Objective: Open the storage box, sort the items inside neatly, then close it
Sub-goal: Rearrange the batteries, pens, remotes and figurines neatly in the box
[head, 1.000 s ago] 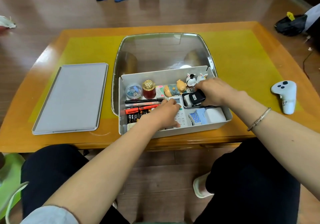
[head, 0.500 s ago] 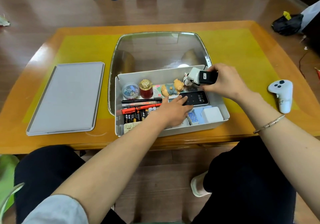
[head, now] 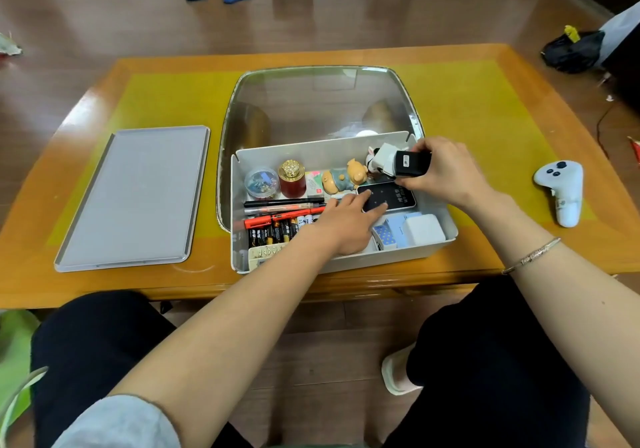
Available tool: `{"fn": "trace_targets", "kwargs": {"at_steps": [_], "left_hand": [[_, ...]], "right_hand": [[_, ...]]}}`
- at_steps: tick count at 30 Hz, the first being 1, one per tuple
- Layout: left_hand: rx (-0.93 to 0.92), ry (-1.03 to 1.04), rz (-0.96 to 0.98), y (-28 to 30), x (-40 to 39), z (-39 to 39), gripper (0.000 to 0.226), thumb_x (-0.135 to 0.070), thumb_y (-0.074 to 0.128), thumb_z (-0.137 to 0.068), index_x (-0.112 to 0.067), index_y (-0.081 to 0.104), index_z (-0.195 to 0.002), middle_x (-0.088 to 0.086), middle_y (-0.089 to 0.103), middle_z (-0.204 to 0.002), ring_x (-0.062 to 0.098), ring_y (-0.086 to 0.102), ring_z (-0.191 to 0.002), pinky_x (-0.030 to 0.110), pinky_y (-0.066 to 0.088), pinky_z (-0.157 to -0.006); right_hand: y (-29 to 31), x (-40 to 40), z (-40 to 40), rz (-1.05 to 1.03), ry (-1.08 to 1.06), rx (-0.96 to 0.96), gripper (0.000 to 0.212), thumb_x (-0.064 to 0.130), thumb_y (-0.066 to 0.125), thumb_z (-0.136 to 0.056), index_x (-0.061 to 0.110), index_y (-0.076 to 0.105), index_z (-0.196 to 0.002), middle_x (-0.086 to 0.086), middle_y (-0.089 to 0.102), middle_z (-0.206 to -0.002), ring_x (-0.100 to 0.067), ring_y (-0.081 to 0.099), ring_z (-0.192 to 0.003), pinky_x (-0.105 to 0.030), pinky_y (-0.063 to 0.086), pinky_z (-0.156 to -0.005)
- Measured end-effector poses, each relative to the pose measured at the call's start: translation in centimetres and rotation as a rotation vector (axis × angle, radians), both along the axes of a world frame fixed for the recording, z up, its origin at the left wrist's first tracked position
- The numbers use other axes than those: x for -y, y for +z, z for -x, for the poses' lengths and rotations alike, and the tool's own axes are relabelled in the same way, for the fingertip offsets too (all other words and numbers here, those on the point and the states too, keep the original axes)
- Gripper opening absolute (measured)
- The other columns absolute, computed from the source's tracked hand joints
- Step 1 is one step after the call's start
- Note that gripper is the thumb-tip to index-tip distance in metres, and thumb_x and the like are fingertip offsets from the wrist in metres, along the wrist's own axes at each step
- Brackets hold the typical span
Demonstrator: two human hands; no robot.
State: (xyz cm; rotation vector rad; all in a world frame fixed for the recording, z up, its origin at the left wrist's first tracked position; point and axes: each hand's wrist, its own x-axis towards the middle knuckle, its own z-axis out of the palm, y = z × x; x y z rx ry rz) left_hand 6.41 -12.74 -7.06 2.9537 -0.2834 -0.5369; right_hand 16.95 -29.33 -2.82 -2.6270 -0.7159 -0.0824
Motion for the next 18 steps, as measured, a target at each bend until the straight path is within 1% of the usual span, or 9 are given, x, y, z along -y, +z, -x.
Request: {"fn": "trace_targets", "kwargs": {"at_steps": [2,4,6,8,10,13,15,18], "left_hand": [[0.048,0.075,0.050,0.1,-0.6,0.7,0.058,-0.023,0.033,-0.099,-0.033,0.012,-0.153,0.011,0.005,-0.160,0.033,0.010,-0.144,0.048,0.017,-0.112],[0.055,0.121,0.044,0.3,-1.4,1.5,0.058,-0.018,0.036,-0.096,-0.032,0.021,-0.150,0.012,0.013,-0.157,0.037,0.021,-0.139,0.048,0.022,-0.109],[0.015,0.103,0.025,0.4,-1.9,2.2,0.052,-0.015,0.039,-0.095,-0.028,0.036,-0.145,0.012,0.021,-0.152,0.037,0.032,-0.132,0.047,0.026,-0.104],[-0.051,0.093,0.074,0.4,-2.0,2.4,0.047,-0.012,0.039,-0.095,-0.022,0.044,-0.141,0.011,0.023,-0.150,0.034,0.038,-0.130,0.044,0.030,-0.103],[-0.112,0.099,0.153,0.4,-2.0,2.3,0.045,-0.009,0.040,-0.095,-0.015,0.047,-0.139,0.012,0.023,-0.150,0.033,0.040,-0.131,0.043,0.036,-0.105],[-0.153,0.114,0.225,0.4,-2.0,1.9,0.042,-0.006,0.040,-0.094,-0.009,0.051,-0.135,0.014,0.021,-0.150,0.032,0.039,-0.133,0.042,0.037,-0.106],[-0.160,0.132,0.257,0.3,-2.1,1.9,0.043,-0.006,0.039,-0.094,-0.010,0.050,-0.136,0.013,0.019,-0.152,0.031,0.037,-0.134,0.040,0.035,-0.108],[-0.156,0.156,0.301,0.2,-2.4,2.1,0.048,-0.006,0.038,-0.095,-0.015,0.045,-0.141,0.009,0.019,-0.154,0.029,0.033,-0.137,0.037,0.031,-0.111]], "right_hand": [[-0.2,0.0,0.2,0.012,0.004,0.000,0.044,0.035,0.082,-0.061,0.016,0.061,-0.095,-0.004,0.066,-0.100,-0.026,0.060,-0.091,-0.034,0.045,-0.072],[-0.4,0.0,0.4,0.015,0.006,-0.002,0.044,0.035,0.082,-0.061,0.016,0.061,-0.095,-0.004,0.066,-0.100,-0.027,0.061,-0.091,-0.034,0.046,-0.072],[-0.4,-0.1,0.5,0.022,0.007,-0.002,0.044,0.035,0.082,-0.061,0.016,0.061,-0.095,-0.005,0.065,-0.100,-0.027,0.061,-0.090,-0.033,0.045,-0.071],[-0.4,-0.3,0.6,0.023,0.006,-0.002,0.046,0.036,0.083,-0.061,0.016,0.061,-0.096,-0.005,0.065,-0.100,-0.027,0.060,-0.091,-0.032,0.043,-0.071],[-0.4,-0.6,0.7,0.016,0.009,-0.005,0.046,0.036,0.083,-0.061,0.016,0.061,-0.096,-0.006,0.064,-0.100,-0.027,0.060,-0.091,-0.033,0.044,-0.072],[-0.6,-0.8,0.9,0.017,0.016,-0.018,0.046,0.037,0.083,-0.061,0.018,0.060,-0.096,-0.005,0.064,-0.100,-0.025,0.059,-0.091,-0.035,0.047,-0.074],[-0.7,-0.8,0.9,0.020,0.018,-0.028,0.046,0.038,0.083,-0.061,0.018,0.060,-0.095,-0.004,0.064,-0.099,-0.024,0.059,-0.089,-0.035,0.047,-0.073],[-0.7,-0.9,1.0,0.029,0.028,-0.029,0.044,0.038,0.083,-0.061,0.018,0.060,-0.094,-0.003,0.064,-0.096,-0.024,0.059,-0.087,-0.033,0.046,-0.070]]}}
